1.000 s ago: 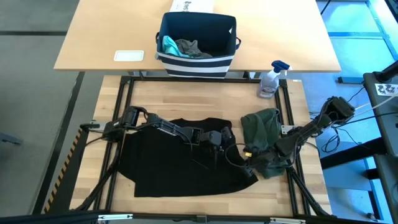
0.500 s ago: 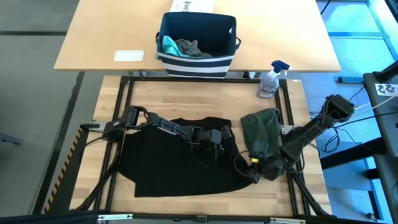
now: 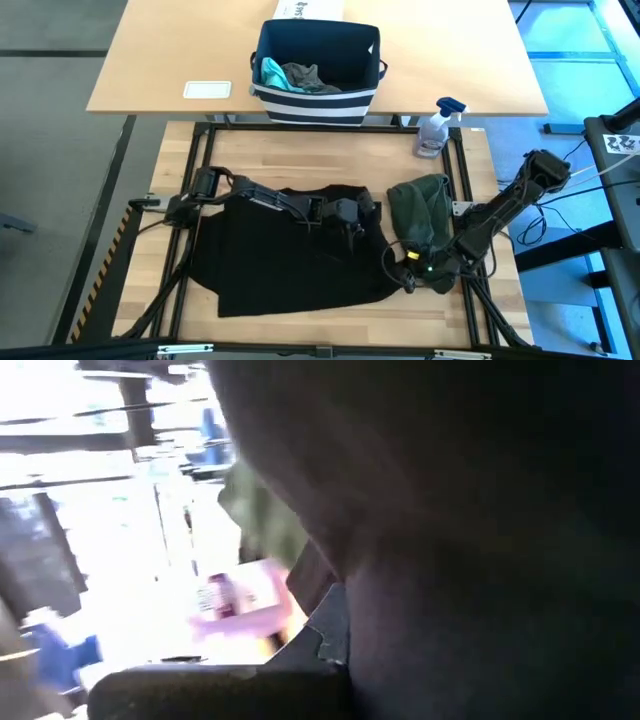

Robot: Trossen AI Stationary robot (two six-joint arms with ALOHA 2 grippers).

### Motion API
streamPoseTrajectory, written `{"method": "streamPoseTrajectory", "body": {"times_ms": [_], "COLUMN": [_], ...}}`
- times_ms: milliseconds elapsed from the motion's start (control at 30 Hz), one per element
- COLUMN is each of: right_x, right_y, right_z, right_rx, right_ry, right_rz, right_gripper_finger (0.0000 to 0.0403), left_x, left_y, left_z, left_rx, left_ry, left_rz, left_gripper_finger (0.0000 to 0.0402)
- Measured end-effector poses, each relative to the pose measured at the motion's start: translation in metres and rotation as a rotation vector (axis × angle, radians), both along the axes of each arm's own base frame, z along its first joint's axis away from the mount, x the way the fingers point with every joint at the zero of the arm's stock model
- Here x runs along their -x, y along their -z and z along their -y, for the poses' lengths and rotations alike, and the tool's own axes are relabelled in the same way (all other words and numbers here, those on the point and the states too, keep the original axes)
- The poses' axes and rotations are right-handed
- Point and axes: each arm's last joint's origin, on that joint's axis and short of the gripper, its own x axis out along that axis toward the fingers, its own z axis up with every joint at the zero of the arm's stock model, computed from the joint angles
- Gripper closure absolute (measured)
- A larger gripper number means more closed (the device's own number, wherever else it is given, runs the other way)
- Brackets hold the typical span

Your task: Fold Laundry from Bin

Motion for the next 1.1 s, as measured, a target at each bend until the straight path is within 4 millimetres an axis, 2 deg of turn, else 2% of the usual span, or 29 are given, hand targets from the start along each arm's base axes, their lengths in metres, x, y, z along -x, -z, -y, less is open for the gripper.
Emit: {"method": "streamPoseTrajectory", "body": {"times_ms": [267,467,700,800,967,1100], "right_x": [0.014,0.027,0.047,0.049,0.045,0.042], "right_y": [-0.035,-0.065,-0.079,-0.080,-0.082,-0.085], "right_z": [-0.003,-0.004,-0.001,-0.001,-0.006,-0.009], "right_rx": [0.190,0.304,0.335,0.327,0.304,0.315], "right_ry": [0.105,0.151,0.221,0.249,0.258,0.264], "right_rz": [-0.035,-0.074,-0.103,-0.072,0.008,0.100], "right_gripper_finger": [0.0399,0.0401,0.0402,0.0402,0.0402,0.0402], "left_x": [-0.006,-0.013,-0.012,-0.011,0.002,0.022], "left_y": [-0.065,-0.101,-0.117,-0.121,-0.130,-0.156], "left_z": [-0.022,-0.038,-0.057,-0.067,-0.075,-0.074], "left_rx": [-0.021,-0.006,-0.003,-0.016,-0.006,0.028], "left_ry": [-0.021,-0.012,-0.032,-0.042,-0.057,-0.055], "left_rz": [0.143,0.225,0.169,0.138,0.064,0.062], "left_gripper_finger": [0.0401,0.0401,0.0401,0.0401,0.0401,0.0401]}}
